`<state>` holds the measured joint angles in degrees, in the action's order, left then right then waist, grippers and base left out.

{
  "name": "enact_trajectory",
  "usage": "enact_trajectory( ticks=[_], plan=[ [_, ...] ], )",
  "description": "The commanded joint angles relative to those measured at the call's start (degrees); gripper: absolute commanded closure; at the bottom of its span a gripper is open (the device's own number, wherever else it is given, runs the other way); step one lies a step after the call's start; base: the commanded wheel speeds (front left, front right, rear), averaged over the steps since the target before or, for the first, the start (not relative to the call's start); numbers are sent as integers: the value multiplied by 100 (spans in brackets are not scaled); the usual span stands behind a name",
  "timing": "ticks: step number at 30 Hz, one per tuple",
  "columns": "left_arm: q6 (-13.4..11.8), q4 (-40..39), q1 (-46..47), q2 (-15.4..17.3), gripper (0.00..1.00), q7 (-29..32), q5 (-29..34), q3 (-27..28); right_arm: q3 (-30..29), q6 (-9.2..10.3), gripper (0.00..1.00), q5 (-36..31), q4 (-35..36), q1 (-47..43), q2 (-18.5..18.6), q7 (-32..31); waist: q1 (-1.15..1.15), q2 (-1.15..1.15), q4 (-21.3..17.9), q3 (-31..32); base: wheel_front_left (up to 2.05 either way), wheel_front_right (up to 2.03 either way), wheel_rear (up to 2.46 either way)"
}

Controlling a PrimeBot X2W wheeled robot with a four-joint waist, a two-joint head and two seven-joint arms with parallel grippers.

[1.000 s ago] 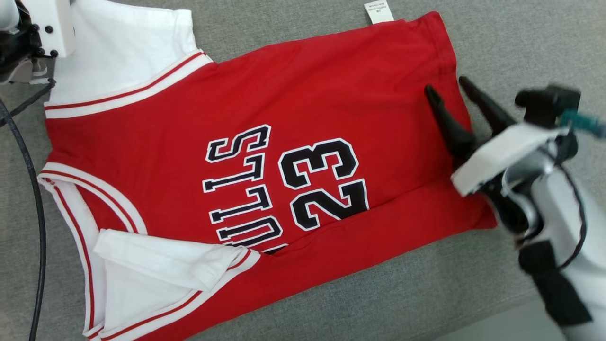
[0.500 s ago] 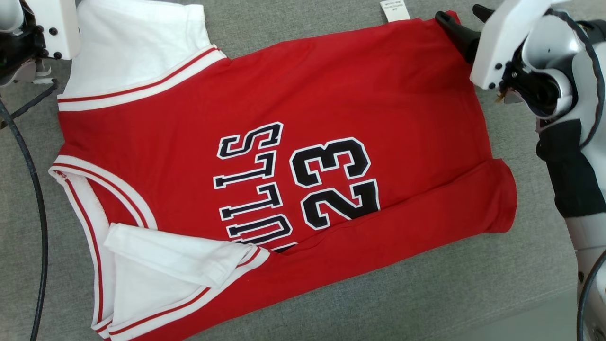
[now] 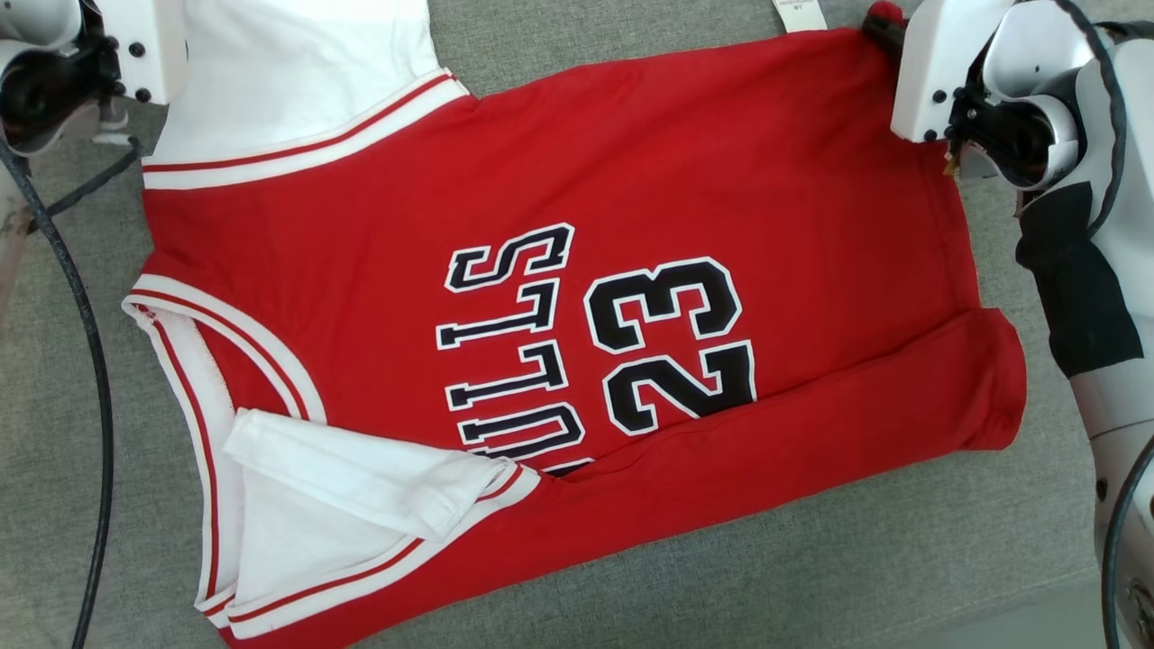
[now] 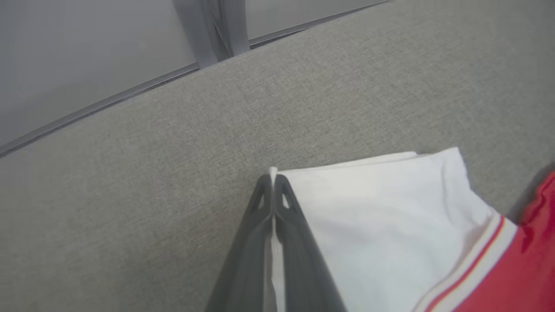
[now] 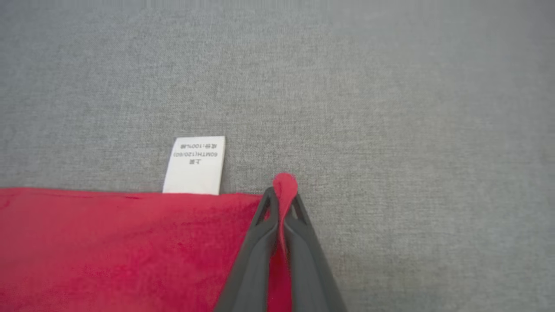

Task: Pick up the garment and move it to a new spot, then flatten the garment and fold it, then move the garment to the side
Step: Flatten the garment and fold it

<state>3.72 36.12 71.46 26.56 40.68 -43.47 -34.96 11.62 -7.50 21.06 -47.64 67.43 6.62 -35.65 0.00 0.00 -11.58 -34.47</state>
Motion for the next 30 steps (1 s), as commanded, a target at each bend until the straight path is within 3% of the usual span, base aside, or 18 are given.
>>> enact_trajectory(
  ticks=[1,9,14,19,24,30],
  plan=[
    [-33,-24,74,59,100,-108,27,43,-18,2,100,-21,-33,91,67,175,0,0,15,-8,0,0,0],
    [-72,-100,275,148,100,-1260,297,236,-156,2,100,174,-57,248,237,1408,0,0,114,-27,0,0,0],
    [-42,102,351,-21,100,-1985,346,314,-156,2,100,372,-232,240,349,1981,0,0,248,29,0,0,0],
    [126,111,136,-94,100,-2167,181,309,-122,2,100,1165,-123,-57,444,2096,0,0,384,180,0,0,0],
    [186,-471,-510,94,100,-2340,-18,362,14,2,100,2062,339,-660,834,1925,0,0,494,395,0,0,0],
    [-60,-1520,-1551,369,100,-2449,-245,480,158,2,100,2672,824,-1346,1287,1885,0,0,621,636,0,0,0]
  ],
)
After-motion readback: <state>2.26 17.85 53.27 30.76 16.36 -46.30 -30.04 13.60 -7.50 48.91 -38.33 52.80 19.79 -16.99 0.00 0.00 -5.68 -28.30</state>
